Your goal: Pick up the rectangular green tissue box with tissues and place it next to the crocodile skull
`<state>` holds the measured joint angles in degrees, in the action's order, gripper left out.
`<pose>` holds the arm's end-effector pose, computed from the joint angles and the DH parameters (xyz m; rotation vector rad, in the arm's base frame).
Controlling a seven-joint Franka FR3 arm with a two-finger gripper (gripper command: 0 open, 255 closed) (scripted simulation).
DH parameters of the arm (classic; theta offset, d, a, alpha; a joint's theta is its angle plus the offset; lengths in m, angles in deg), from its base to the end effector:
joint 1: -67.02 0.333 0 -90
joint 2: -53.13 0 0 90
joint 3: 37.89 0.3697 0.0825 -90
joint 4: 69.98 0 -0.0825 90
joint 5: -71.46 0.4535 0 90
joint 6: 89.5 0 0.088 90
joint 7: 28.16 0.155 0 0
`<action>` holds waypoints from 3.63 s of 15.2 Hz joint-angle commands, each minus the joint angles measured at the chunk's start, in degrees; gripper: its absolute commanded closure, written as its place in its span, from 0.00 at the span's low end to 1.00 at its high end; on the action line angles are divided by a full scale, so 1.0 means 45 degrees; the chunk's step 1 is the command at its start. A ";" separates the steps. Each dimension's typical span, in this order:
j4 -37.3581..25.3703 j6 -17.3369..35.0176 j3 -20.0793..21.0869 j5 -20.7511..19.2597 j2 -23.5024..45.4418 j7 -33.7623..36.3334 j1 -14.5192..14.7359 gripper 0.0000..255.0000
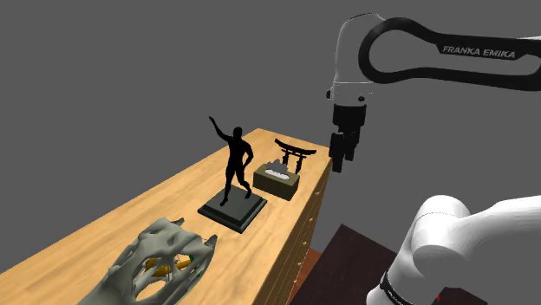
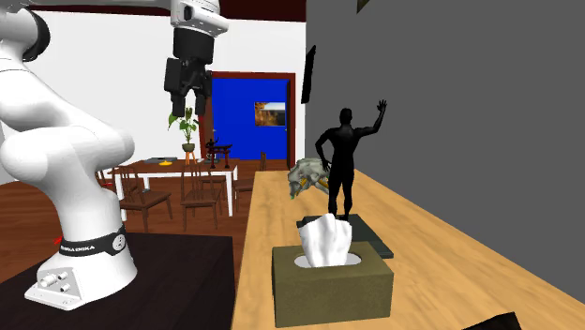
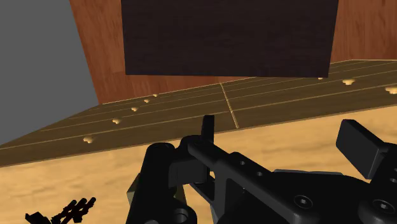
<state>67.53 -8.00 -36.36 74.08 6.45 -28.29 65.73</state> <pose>0.3041 0.0106 0.5553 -3.1045 0.0007 0.2535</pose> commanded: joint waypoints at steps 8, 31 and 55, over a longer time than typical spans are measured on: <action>-0.0756 0.2123 0.0611 -0.1480 0.3381 0.0369 -0.0422 0.00; -0.6533 0.4190 0.0968 -0.7149 1.3320 0.2911 -0.1248 0.00; -0.6020 0.4653 0.0847 -0.7260 1.3191 0.2870 -0.1421 1.00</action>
<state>40.59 13.29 -32.59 41.29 66.03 -15.14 59.31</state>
